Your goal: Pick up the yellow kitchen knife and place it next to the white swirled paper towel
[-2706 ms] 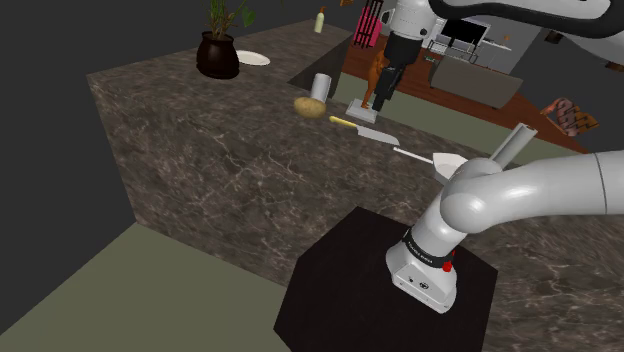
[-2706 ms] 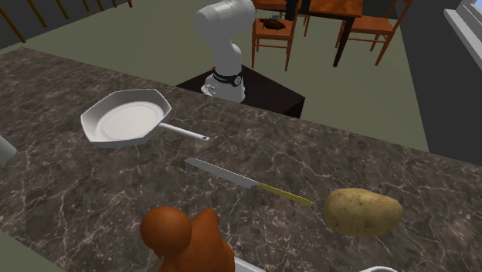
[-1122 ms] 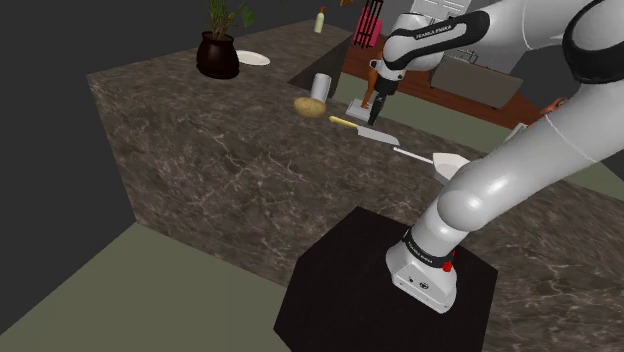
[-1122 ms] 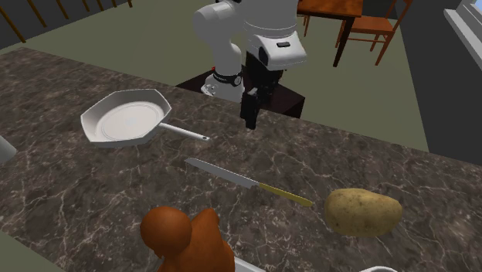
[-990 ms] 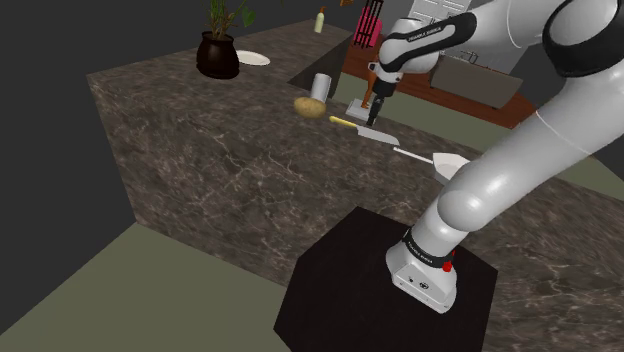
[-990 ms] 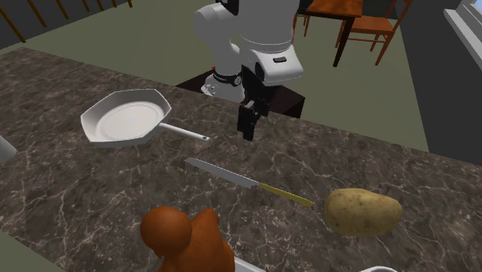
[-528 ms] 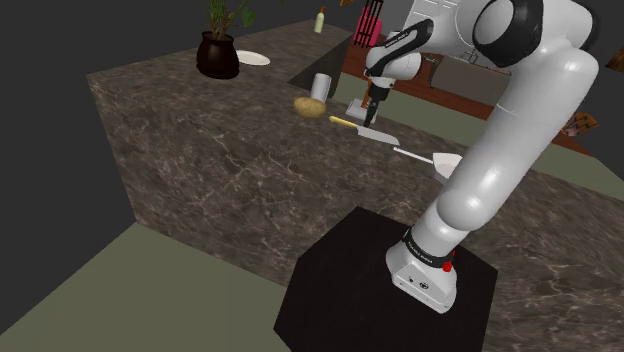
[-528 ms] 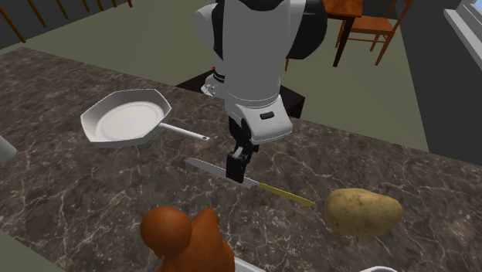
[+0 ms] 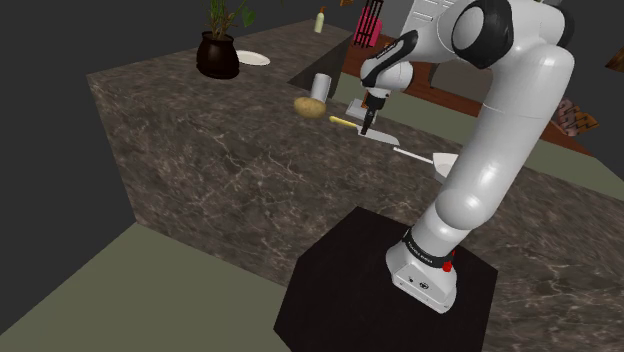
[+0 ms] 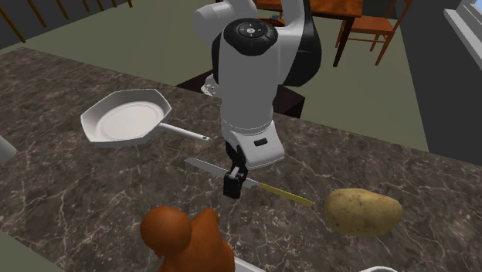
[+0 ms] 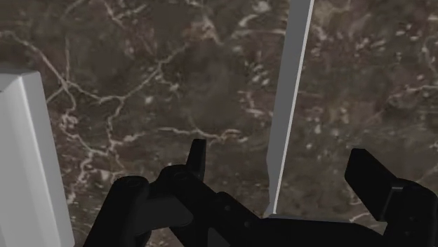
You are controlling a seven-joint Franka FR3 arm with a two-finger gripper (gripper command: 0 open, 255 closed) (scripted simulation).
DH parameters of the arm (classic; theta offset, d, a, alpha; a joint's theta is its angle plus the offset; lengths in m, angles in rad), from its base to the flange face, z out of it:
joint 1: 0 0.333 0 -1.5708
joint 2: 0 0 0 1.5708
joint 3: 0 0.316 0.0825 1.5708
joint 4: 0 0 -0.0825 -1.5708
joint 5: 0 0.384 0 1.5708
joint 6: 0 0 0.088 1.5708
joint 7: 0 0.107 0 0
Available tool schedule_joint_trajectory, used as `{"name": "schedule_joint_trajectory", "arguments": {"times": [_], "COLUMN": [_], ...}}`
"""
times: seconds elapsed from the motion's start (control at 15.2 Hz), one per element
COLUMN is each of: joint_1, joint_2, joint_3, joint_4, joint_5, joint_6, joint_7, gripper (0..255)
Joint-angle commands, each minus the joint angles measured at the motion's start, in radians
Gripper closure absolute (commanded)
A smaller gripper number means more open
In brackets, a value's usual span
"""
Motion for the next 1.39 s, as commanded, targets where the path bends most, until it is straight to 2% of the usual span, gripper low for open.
{"name": "schedule_joint_trajectory", "arguments": {"times": [0.0,0.46,0.53,1.12,1.32], "joint_1": [-0.002,-0.002,-0.002,-0.002,0.005], "joint_2": [0.013,0.013,0.013,0.013,-0.016], "joint_3": [0.004,0.004,0.004,0.004,-0.004], "joint_4": [-0.006,-0.006,-0.006,-0.006,0.005], "joint_5": [0.011,0.011,0.011,0.011,-0.013], "joint_6": [0.017,0.017,0.017,0.017,-0.018], "joint_7": [-0.005,-0.005,-0.005,-0.005,0.010], "gripper": [0,0,255,255,255]}}
